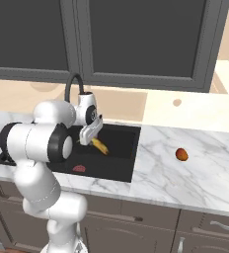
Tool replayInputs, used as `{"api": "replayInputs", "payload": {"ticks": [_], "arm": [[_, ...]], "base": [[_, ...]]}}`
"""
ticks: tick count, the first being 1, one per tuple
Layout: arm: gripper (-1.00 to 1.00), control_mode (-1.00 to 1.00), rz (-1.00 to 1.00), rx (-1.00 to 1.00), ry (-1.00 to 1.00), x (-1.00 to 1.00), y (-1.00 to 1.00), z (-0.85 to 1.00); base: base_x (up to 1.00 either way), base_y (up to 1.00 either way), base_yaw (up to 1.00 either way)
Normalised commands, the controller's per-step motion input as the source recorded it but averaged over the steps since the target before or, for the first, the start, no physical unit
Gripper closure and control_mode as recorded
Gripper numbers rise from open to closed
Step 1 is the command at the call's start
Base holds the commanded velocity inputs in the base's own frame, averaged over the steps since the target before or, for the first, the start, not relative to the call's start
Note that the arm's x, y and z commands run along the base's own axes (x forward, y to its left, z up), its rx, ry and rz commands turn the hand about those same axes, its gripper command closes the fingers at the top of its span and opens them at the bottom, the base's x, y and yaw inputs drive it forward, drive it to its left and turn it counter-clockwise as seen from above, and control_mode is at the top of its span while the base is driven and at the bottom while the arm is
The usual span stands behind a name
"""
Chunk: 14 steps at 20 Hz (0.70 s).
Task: There is a mixed pile of frozen fruits and vegetables on the counter. Locate all the frozen vegetables and place the items in a bowl on the counter. Take all the frozen fruits and defrost them in a running sink.
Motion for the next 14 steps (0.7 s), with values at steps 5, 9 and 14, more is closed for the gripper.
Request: {"api": "replayInputs", "payload": {"ticks": [5,9,14], "arm": [[1.00,-1.00,0.00,0.00,-0.07,0.09,-0.06,-0.24],[1.00,-1.00,0.01,0.00,-0.02,0.21,0.00,-0.21],[1.00,-1.00,0.02,0.00,-0.01,0.22,0.02,-0.21]], "base": [[0.00,0.00,0.00],[0.00,0.00,0.00],[0.00,0.00,0.00]]}}
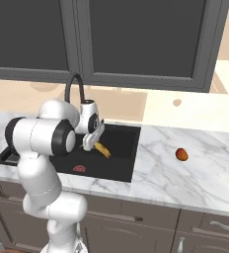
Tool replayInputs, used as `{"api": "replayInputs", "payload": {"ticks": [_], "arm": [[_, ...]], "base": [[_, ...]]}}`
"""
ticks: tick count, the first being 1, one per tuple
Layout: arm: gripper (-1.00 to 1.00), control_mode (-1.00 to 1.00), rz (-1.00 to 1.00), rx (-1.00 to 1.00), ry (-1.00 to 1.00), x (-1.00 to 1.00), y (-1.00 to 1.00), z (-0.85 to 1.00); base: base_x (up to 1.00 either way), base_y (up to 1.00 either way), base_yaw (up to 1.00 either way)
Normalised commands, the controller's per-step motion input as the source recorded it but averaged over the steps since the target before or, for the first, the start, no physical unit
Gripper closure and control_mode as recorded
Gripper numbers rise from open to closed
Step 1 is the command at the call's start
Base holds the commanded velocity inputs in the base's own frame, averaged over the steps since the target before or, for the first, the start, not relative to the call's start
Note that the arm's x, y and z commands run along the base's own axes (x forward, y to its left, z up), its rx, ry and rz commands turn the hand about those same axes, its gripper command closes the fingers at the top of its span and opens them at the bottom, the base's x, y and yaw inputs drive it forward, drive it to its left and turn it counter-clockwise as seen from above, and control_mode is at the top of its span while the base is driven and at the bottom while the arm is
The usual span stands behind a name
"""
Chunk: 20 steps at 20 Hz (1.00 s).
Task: There is a mixed pile of frozen fruits and vegetables on the counter. Locate all the frozen vegetables and place the items in a bowl on the counter. Take all the frozen fruits and defrost them in a running sink.
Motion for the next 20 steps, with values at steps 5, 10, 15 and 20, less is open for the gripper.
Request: {"api": "replayInputs", "payload": {"ticks": [5,10,15,20], "arm": [[1.00,-1.00,0.04,0.02,0.00,0.26,-0.02,-0.12],[1.00,-1.00,0.03,0.05,0.00,0.17,-0.06,-0.15],[1.00,-1.00,0.02,0.05,0.00,0.12,-0.06,-0.16],[1.00,-1.00,0.01,0.02,0.00,0.00,0.00,-0.25]], "base": [[0.00,0.00,0.00],[0.00,0.00,0.00],[0.00,0.00,0.00],[0.00,0.00,0.00]]}}
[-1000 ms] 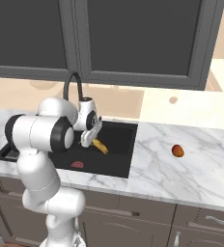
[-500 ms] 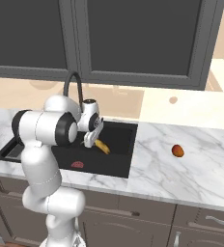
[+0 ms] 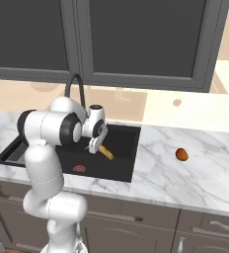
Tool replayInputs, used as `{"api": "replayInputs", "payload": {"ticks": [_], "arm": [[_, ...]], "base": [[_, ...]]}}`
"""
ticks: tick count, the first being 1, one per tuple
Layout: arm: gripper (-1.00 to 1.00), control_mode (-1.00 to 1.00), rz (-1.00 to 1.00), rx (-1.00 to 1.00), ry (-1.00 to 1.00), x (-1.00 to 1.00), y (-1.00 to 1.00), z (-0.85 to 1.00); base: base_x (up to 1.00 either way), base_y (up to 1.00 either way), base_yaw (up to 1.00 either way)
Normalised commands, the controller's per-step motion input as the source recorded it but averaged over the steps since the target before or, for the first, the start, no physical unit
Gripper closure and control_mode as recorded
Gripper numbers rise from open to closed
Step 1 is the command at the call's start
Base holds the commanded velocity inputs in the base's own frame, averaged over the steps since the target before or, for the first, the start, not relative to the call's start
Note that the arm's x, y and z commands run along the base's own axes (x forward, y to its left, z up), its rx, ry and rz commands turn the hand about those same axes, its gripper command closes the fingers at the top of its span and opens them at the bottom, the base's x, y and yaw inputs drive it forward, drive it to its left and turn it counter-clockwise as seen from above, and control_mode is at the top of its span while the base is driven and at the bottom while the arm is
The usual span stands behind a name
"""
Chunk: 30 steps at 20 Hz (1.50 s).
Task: There is a mixed pile of frozen fruits and vegetables on the counter. Locate all the frozen vegetables and place the items in a bowl on the counter. Take all the frozen fruits and defrost them in a running sink.
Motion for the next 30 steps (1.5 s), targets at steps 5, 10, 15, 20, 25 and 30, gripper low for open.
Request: {"api": "replayInputs", "payload": {"ticks": [5,10,15,20,25,30], "arm": [[1.00,-1.00,0.01,0.00,-0.01,0.00,0.00,-0.26],[1.00,-1.00,0.02,0.00,0.00,0.00,-0.04,-0.19],[1.00,-1.00,0.01,0.00,0.00,0.00,-0.06,-0.25],[1.00,-1.00,0.01,0.00,0.00,0.00,-0.02,-0.27],[1.00,-1.00,0.00,0.00,0.00,-0.01,0.00,-0.31],[1.00,-1.00,0.00,0.00,-0.01,0.00,0.00,-0.27]], "base": [[0.00,0.00,0.00],[0.00,0.00,0.00],[0.00,0.00,0.00],[0.00,0.00,0.00],[0.00,0.00,0.00],[0.00,0.00,0.00]]}}
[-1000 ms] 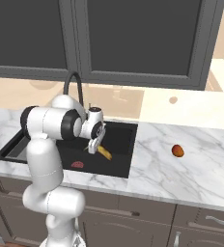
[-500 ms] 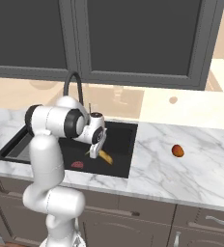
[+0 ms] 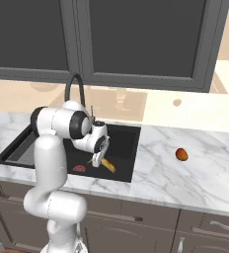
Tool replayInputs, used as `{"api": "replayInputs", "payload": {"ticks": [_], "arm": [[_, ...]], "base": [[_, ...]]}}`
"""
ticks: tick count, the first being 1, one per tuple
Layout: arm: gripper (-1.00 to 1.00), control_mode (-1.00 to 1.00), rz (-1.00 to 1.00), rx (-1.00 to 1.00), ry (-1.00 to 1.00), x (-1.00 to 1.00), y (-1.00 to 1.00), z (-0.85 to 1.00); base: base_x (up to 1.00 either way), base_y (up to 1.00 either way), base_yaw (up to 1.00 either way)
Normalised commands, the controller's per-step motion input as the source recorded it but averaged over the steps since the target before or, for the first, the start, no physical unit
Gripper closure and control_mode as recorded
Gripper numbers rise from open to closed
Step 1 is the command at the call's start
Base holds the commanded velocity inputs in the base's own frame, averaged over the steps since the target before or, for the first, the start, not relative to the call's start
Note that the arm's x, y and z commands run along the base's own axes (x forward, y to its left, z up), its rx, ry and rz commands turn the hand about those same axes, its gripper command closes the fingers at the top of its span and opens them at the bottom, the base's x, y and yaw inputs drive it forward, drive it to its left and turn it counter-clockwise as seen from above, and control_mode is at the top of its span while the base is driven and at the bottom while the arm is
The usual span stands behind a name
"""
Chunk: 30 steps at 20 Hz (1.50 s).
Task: There is a mixed pile of frozen fruits and vegetables on the counter. Locate all the frozen vegetables and place the items in a bowl on the counter. Take all the frozen fruits and defrost them in a running sink.
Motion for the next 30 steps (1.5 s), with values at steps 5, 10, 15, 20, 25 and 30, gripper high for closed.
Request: {"api": "replayInputs", "payload": {"ticks": [5,10,15,20,25,30], "arm": [[1.00,-1.00,0.00,0.00,-0.02,0.00,-0.01,-0.20],[1.00,-1.00,0.00,0.00,-0.01,0.00,0.00,-0.14],[1.00,-1.00,0.00,0.00,0.00,0.00,0.00,-0.11],[-1.00,-1.00,0.00,0.00,0.00,0.00,0.00,-0.06],[-1.00,-1.00,0.00,0.00,0.00,0.00,0.00,-0.02],[-1.00,-1.00,0.00,0.00,0.00,0.00,0.00,0.00]], "base": [[0.00,0.00,0.00],[0.00,0.00,0.00],[0.00,0.00,0.00],[0.00,0.00,0.00],[0.00,0.00,0.00],[0.00,0.00,0.00]]}}
